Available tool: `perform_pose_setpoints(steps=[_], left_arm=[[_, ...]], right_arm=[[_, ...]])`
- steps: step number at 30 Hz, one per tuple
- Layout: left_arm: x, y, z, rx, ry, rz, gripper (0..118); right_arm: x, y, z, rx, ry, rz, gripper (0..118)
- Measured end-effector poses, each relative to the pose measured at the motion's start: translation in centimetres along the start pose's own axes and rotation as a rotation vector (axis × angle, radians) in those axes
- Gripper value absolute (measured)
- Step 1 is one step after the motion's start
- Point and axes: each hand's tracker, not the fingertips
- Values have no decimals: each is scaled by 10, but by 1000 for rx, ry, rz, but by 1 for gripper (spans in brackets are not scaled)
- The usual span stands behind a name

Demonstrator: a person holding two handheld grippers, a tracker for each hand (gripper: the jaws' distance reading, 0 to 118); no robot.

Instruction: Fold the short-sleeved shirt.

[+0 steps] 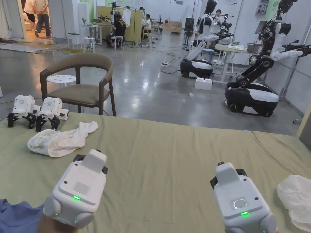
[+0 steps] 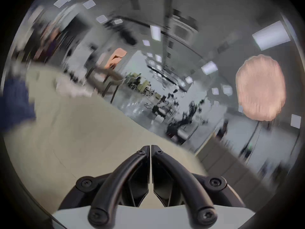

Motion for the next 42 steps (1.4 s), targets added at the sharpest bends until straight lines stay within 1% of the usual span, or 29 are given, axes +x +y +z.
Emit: perform_pose_setpoints(steps=[2,3,4,5,7,9,11,14,16,21,27,28,31,33,37,38,39,40,41,42], left_arm=[[-7,-2,1,-11,5,209,0],[-9,-4,3,5,-12,314,0],[-12,-6,5,24,-31,403,0],[-14,-7,6,41,-49,475,0],[-14,-10,10,74,-70,568,0],[-16,-10,12,83,-67,608,0],[-12,-3,23,85,-63,586,0],[-14,-1,29,79,-50,524,0],[-20,-4,23,68,-59,475,0],[-38,-8,25,-14,-62,367,0],[-88,-37,44,-141,-81,342,0],[-101,-45,49,-173,-82,348,0],[-136,-71,70,-366,-10,353,0],[-161,-98,84,-446,5,372,0],[-209,-154,90,-621,82,423,0],[-216,-165,90,-666,64,436,5],[-226,-178,86,-684,62,457,16],[-232,-189,84,-697,75,455,34],[-235,-198,79,-743,60,446,59],[-237,-204,76,-765,43,442,74]], right_arm=[[6,-4,3,-12,-22,-235,1],[8,-7,4,-8,-11,-337,1],[9,-10,6,-4,-22,-413,0],[9,-12,7,-7,-32,-477,0],[8,-14,13,1,-53,-564,0],[9,-16,15,2,-72,-605,0],[9,-15,16,4,-74,-593,0],[9,-14,17,0,-76,-539,0],[9,-14,17,-1,-73,-518,0],[5,-11,19,-16,-63,-458,0],[-11,-10,15,-32,-24,-396,0],[-15,-10,14,-35,-15,-387,0],[-28,-14,7,-55,14,-368,0],[-36,-15,3,-72,28,-349,0],[-54,-21,-5,-99,63,-320,0],[-57,-23,-6,-100,76,-319,0],[-61,-24,-7,-102,90,-314,0],[-65,-24,-9,-108,99,-300,0],[-69,-25,-11,-115,102,-286,0],[-72,-26,-12,-119,105,-280,0]])
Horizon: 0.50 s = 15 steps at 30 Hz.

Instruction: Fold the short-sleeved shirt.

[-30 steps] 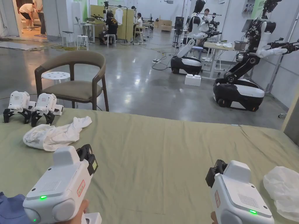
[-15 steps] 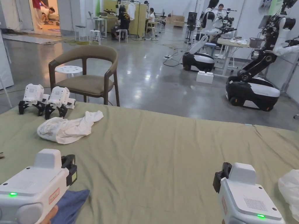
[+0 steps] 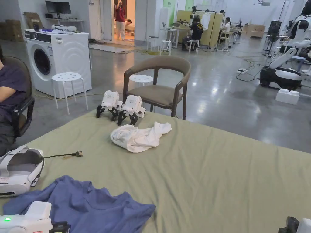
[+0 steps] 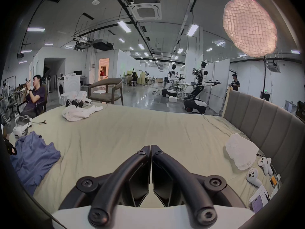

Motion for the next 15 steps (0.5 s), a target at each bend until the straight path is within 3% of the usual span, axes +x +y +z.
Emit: perform_pose_setpoints(steps=[2,6,10,12,15], left_arm=[[-4,-1,-18,-36,-13,-6,88],[0,-6,-53,-136,-88,3,89],[4,-15,-81,-158,-1,-74,82],[13,-12,-78,-144,23,-110,69],[17,-15,-79,-124,25,-138,30]], right_arm=[[-4,-3,-3,-13,9,2,0],[-10,-10,-6,-37,14,8,0],[-12,-15,-9,-57,10,28,0],[-12,-18,-11,-68,10,30,0],[-14,-20,-14,-78,8,28,0]])
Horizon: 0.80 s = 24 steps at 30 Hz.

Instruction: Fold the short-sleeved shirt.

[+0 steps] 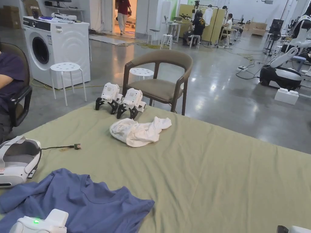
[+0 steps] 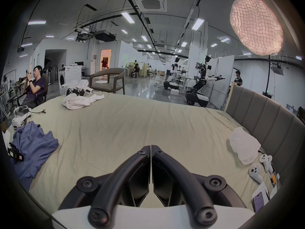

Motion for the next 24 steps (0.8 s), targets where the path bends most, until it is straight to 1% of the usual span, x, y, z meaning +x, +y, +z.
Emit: perform_pose_setpoints(steps=[1,2,4,7,12,14,17,19,24], left_arm=[[1,0,-2,2,19,-15,19],[2,-4,-2,2,33,-29,0],[-1,-4,-4,10,58,-46,0],[-5,-9,1,46,46,-4,0],[-5,-9,37,236,22,102,0],[-1,-6,60,335,23,72,0],[4,5,85,414,33,58,0],[8,19,104,461,20,63,0],[30,60,155,598,-6,16,0]], right_arm=[[-1,-1,-2,-5,3,-3,0],[-2,-2,-2,-9,7,-4,0],[-4,-3,-4,-15,12,5,0],[-5,-2,0,-15,15,15,0],[-1,0,1,-12,17,11,0],[0,3,4,-3,17,8,0],[3,7,6,12,19,-5,0],[5,9,9,24,16,-11,0],[14,19,20,75,16,-39,0]])
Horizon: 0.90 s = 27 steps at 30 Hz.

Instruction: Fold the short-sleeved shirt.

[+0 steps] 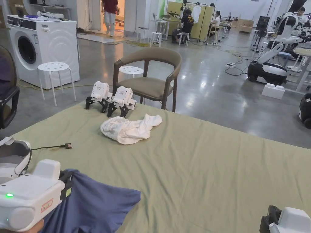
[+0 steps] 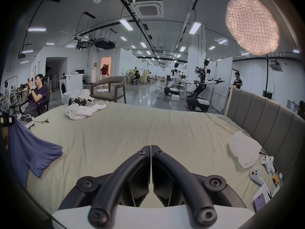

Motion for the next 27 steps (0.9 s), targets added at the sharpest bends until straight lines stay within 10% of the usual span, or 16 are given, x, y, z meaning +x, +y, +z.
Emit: perform_pose_setpoints(steps=[17,27], left_arm=[[214,161,45,272,-410,-120,0],[391,132,17,117,-770,-221,0]], right_arm=[[93,20,57,123,-117,-77,0],[166,-4,89,99,-261,-133,0]])
